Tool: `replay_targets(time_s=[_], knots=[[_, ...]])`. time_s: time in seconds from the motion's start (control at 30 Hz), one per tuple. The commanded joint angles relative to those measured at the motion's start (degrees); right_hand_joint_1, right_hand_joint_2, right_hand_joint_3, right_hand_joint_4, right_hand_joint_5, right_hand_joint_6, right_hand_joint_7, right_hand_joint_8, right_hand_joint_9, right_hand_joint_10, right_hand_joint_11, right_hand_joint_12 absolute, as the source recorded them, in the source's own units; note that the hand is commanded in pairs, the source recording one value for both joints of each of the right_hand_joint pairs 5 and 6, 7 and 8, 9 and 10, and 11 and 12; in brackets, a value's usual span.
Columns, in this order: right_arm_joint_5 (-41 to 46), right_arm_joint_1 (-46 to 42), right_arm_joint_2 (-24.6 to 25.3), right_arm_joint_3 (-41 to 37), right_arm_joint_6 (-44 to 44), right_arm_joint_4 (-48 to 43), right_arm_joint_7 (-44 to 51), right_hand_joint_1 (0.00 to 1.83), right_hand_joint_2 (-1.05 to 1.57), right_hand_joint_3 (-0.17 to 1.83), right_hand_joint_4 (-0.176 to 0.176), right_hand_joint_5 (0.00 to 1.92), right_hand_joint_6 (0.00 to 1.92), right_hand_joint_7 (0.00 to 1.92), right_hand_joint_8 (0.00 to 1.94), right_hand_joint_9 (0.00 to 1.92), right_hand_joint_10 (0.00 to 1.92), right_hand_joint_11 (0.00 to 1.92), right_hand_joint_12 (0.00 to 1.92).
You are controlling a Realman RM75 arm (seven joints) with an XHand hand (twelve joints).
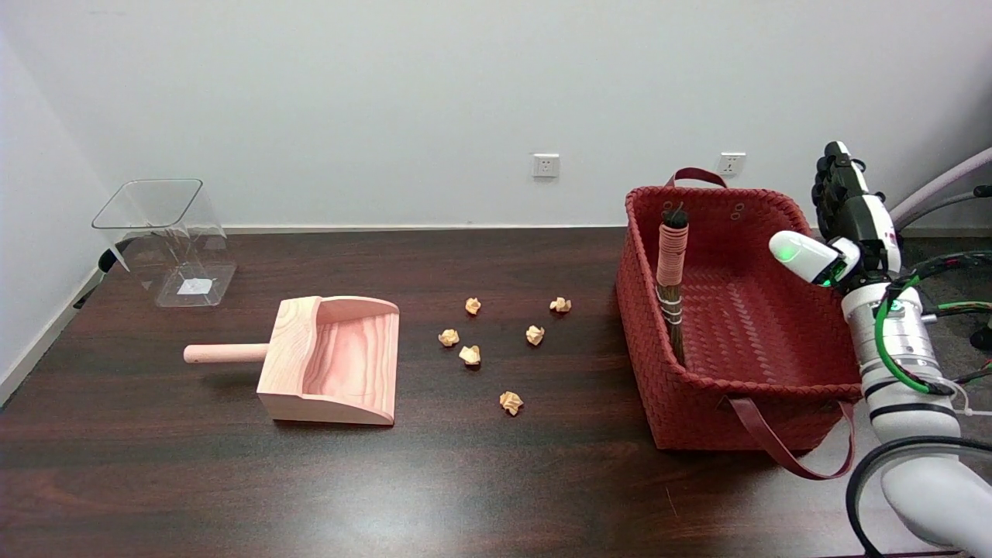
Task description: Pick up the broom in the basket.
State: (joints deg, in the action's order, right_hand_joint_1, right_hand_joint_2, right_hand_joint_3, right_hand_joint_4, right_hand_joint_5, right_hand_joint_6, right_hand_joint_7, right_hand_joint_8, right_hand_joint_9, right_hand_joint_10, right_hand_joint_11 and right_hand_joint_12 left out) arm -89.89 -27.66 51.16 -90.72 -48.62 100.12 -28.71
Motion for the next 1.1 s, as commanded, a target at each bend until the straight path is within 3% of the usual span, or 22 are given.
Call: replay_targets(time_s=[0.03, 0.43, 0.57, 0.8, 1.1], knots=[[-3.8, -2.9, 1.5, -1.1, 3.0, 5.4, 1.9, 1.01, -0.80, 1.33, 0.000, 0.00, 0.00, 0.05, 0.05, 0.00, 0.00, 0.00, 0.00], [0.0, 6.3, -3.6, 12.4, 4.7, 0.8, 2.6, 1.02, -0.85, 1.34, 0.000, 0.00, 0.00, 0.06, 0.06, 0.00, 0.00, 0.00, 0.00], [3.6, 7.0, -3.7, 12.6, 7.5, 1.3, 2.6, 1.04, -0.87, 1.31, 0.000, 0.00, 0.00, 0.07, 0.07, 0.00, 0.00, 0.00, 0.00], [2.9, 10.1, -4.6, 14.8, 9.8, 1.1, 7.2, 1.09, -0.70, 1.02, 0.000, 0.00, 0.00, 0.08, 0.08, 0.00, 0.00, 0.00, 0.00], [-3.1, 11.4, -3.9, 15.7, 9.7, 1.0, 9.8, 1.13, -0.71, 1.14, 0.000, 0.00, 0.00, 0.07, 0.07, 0.00, 0.00, 0.00, 0.00]])
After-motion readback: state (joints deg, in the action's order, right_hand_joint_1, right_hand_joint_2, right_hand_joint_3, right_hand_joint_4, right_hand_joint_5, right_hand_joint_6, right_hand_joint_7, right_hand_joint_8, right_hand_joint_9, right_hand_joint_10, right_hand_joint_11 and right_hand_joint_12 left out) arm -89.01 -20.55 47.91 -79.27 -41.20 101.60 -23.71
